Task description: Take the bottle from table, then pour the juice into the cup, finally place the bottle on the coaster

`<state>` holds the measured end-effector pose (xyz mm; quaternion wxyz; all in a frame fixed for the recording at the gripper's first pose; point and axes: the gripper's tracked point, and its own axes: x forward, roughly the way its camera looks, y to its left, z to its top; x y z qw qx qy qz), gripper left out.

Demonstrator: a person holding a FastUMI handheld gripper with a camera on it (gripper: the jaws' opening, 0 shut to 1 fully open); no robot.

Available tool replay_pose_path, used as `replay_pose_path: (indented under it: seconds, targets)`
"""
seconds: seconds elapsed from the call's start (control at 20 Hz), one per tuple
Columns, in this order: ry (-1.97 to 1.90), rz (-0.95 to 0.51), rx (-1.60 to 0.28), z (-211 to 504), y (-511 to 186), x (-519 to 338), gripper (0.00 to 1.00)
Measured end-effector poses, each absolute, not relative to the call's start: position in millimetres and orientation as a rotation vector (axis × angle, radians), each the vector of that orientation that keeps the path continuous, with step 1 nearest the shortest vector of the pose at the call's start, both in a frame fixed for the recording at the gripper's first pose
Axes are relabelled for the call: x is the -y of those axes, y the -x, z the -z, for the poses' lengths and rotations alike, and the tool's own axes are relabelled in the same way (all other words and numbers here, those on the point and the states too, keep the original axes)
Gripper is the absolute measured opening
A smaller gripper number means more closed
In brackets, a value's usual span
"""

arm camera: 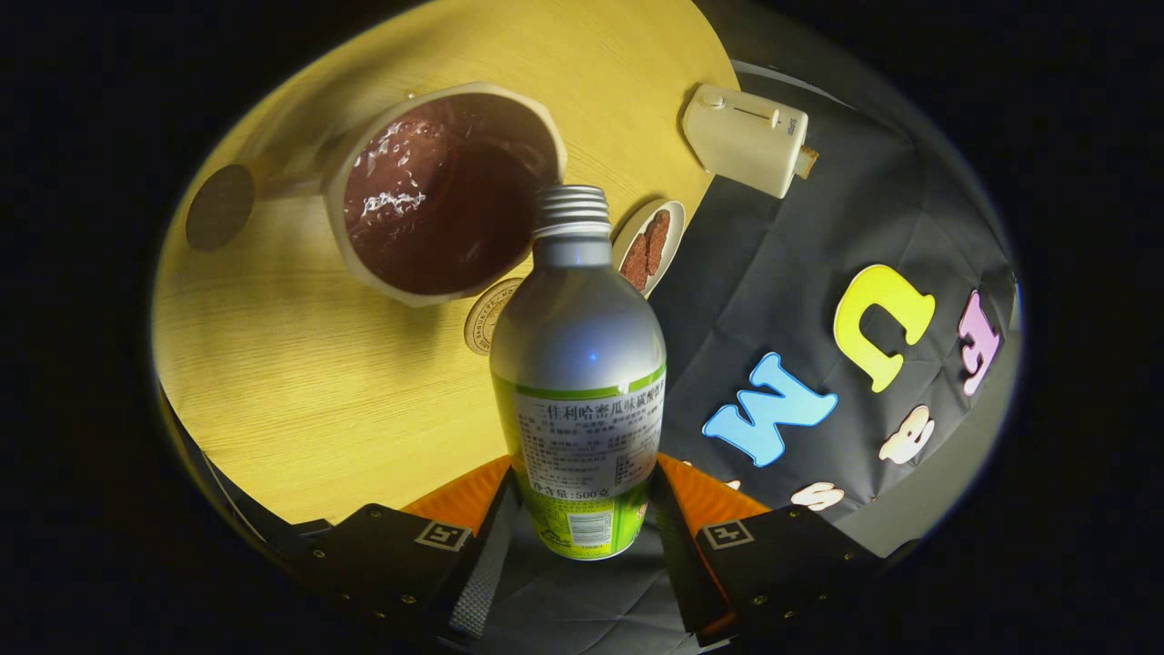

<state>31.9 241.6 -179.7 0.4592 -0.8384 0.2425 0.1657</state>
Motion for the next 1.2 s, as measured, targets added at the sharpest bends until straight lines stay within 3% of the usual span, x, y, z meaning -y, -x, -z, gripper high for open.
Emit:
replay_pose_path:
  seconds: [1.2]
  targets:
    - [2.23, -0.392, -0.522, 143.0, -36.5, -277.1, 0.77]
